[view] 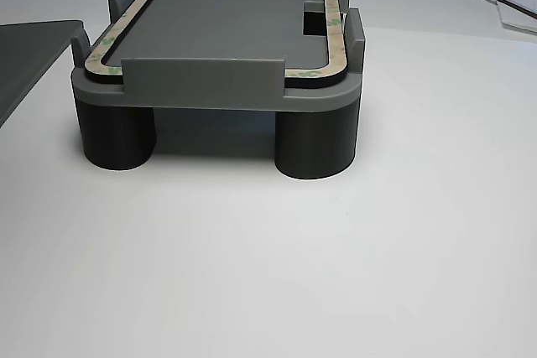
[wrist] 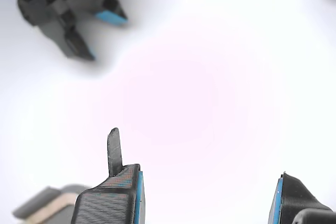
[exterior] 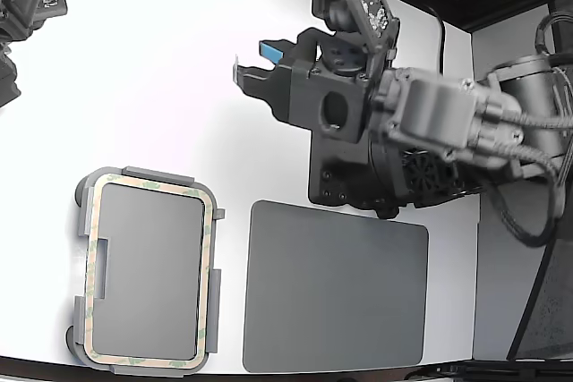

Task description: Move top rectangular frame to the holder.

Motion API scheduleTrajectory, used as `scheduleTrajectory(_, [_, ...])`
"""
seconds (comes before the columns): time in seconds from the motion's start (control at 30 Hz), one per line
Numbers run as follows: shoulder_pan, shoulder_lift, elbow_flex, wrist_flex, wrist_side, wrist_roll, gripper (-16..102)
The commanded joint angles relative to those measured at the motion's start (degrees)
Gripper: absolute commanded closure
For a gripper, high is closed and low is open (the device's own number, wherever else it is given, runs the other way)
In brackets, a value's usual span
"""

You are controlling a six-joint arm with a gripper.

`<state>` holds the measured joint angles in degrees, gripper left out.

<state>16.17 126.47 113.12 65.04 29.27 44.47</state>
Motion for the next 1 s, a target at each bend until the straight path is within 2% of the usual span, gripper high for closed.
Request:
scheduleTrajectory(0.0, [-5.6, 15.3, 10.5, -4.0, -5.4, -23.7, -14])
scheduleTrajectory(0.3, [-15.7, 33.5, 28.8, -10.5, -16.0, -35.4, -14])
scheduleTrajectory(0.5, [-16.9, 42.9, 38.2, -9.8, -21.1, -36.7, -12])
scheduleTrajectory(0.6, [-16.3, 42.9, 37.9, -9.0, -19.6, -36.0, -14])
scheduleTrajectory(0.97, [-16.3, 42.9, 37.9, -9.0, -19.5, -35.9, -14])
